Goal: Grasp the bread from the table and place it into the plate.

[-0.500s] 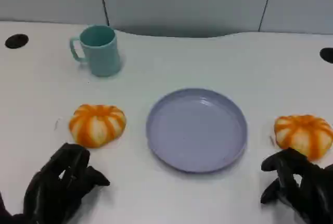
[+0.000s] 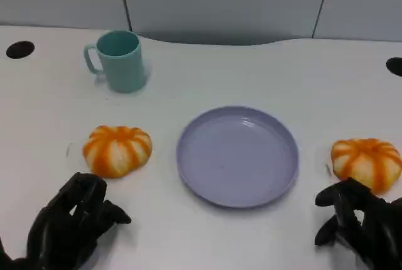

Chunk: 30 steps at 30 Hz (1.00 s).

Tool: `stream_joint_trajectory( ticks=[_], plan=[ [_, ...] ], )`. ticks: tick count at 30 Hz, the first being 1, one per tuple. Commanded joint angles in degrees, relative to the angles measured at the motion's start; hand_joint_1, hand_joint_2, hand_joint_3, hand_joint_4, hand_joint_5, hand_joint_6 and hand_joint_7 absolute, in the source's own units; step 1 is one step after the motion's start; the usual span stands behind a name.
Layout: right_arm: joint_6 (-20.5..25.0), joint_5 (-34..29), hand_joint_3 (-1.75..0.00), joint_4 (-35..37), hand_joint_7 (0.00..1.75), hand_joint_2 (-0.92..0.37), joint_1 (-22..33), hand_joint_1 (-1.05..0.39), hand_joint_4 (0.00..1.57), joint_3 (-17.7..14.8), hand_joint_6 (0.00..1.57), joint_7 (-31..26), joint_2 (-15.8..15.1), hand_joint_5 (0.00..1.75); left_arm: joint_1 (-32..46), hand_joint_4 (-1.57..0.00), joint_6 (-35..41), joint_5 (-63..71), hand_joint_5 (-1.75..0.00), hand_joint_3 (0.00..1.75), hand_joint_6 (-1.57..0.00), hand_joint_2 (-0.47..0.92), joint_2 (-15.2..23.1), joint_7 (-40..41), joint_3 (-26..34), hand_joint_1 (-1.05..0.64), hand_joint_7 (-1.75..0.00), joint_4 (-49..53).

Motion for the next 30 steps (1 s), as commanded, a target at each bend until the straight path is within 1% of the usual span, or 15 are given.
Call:
stream_joint_trajectory(
  ticks=[1,7,10,13,14,16,20,22,23,24,25,26,27,28,30],
  plan=[
    [0.58,-0.02,-0.59,-0.38,1.62,-0.92,0.29,-0.3,0.51,-0.23,0.38,-0.64,-0.18,1.75,-0.19,-0.59,-0.53,0.34,-1.75,0.26,-0.37,0.92,0.9,0.26,0.49,-0.4,-1.75,-0.02],
    [-0.02,-0.23,-0.59,-0.21,1.62,-0.92,0.28,-0.29,0.51,0.25,0.38,-0.84,0.02,1.75,-0.05,-0.58,-3.93,2.47,-1.75,0.27,-0.36,0.92,1.17,0.15,0.0,-0.4,-1.75,-0.77],
    [0.62,0.0,-0.6,0.17,1.63,-0.92,-0.33,-0.29,0.53,0.29,0.38,-1.19,0.51,1.75,-1.02,-0.56,-23.07,16.42,-1.75,0.32,-0.35,0.92,3.91,2.45,-4.16,-0.51,-1.7,-2.65],
    [-0.65,0.17,-0.62,1.83,1.64,-0.92,-1.24,-0.29,0.53,0.3,0.38,-0.49,0.72,1.75,-6.71,-0.55,-42.62,37.13,-1.75,0.32,-0.37,0.92,8.76,13.28,-7.83,-0.5,-1.7,-1.64],
    [-0.83,0.2,-0.62,2.08,1.64,-0.92,-1.4,-0.29,0.54,0.32,0.38,-0.36,0.86,1.75,-8.71,-0.58,-46.8,45.3,-1.75,0.24,-0.42,0.92,10.94,18.74,-9.21,-0.45,-1.65,-1.1],
    [-0.87,0.18,-0.62,2.19,1.65,-0.92,-1.5,-0.3,0.54,0.3,0.38,-0.29,1.05,1.75,-10.58,-0.59,-50.3,53.52,-1.75,0.19,-0.46,0.92,13.05,25.09,-10.56,-0.44,-1.62,0.15],
    [-0.58,0.44,-0.61,2.39,1.66,-0.92,-1.84,-0.31,0.55,0.1,0.39,-0.47,1.85,1.75,-17.01,-0.59,-47.02,74.71,-1.73,0.16,-0.51,0.92,21.22,36.16,-18.59,-0.49,-1.48,0.34],
    [-0.43,0.45,-0.6,2.27,1.66,-0.92,-1.77,-0.31,0.54,0.07,0.39,-0.5,2.01,1.75,-18.27,-0.57,-46.48,78.14,-1.71,0.16,-0.51,0.92,22.81,38.58,-20.43,-0.51,-1.42,1.23],
    [-0.63,0.14,-0.6,2.22,1.66,-0.92,-1.72,-0.32,0.54,0.25,0.39,-0.5,1.92,1.75,-19.35,-0.55,-44.82,79.59,-1.65,0.15,-0.51,0.92,23.82,36.83,-21.67,-0.53,-1.34,1.27],
    [-0.79,-0.09,-0.6,2.2,1.66,-0.92,-1.69,-0.32,0.54,0.38,0.39,-0.5,1.86,1.75,-20.2,-0.53,-43.56,80.7,-1.51,0.11,-0.55,0.92,24.64,35.8,-22.74,-0.56,-1.1,1.42],
    [-1.37,-0.15,-0.6,2.62,1.66,-0.92,-1.86,-0.32,0.54,0.39,0.39,-0.32,1.79,1.75,-21.79,-0.53,-41.41,82.71,-1.43,0.08,-0.58,0.92,25.89,33.26,-24.45,-0.57,-0.97,1.74],
    [-2.08,-0.17,-0.6,3.14,1.66,-0.92,-2.0,-0.32,0.56,0.39,0.39,-0.12,1.73,1.75,-23.35,-0.45,-39.75,84.34,-1.04,0.04,-0.57,0.92,26.93,31.48,-26.12,-0.63,-0.55,2.63],
    [-2.63,-0.14,-0.6,3.59,1.66,-0.92,-2.11,-0.32,0.57,0.35,0.39,0.03,1.71,1.75,-24.36,-0.45,-38.72,85.21,-0.79,0.02,-0.59,0.91,27.63,30.79,-27.38,-0.66,-0.3,3.36],
    [-3.04,-0.13,-0.6,3.91,1.67,-0.92,-2.19,-0.32,0.57,0.32,0.39,0.14,1.7,1.75,-25.02,-0.45,-37.98,85.55,-0.61,0.01,-0.6,0.9,28.14,30.51,-28.38,-0.68,-0.14,3.84],
    [-3.09,0.14,-0.59,4.2,1.67,-0.92,-2.23,-0.33,0.58,0.19,0.4,0.21,1.86,1.75,-28.64,-0.26,-35.35,85.22,-0.4,0.01,-0.44,0.91,27.99,25.9,-31.15,-0.73,-0.04,9.31]
  ],
)
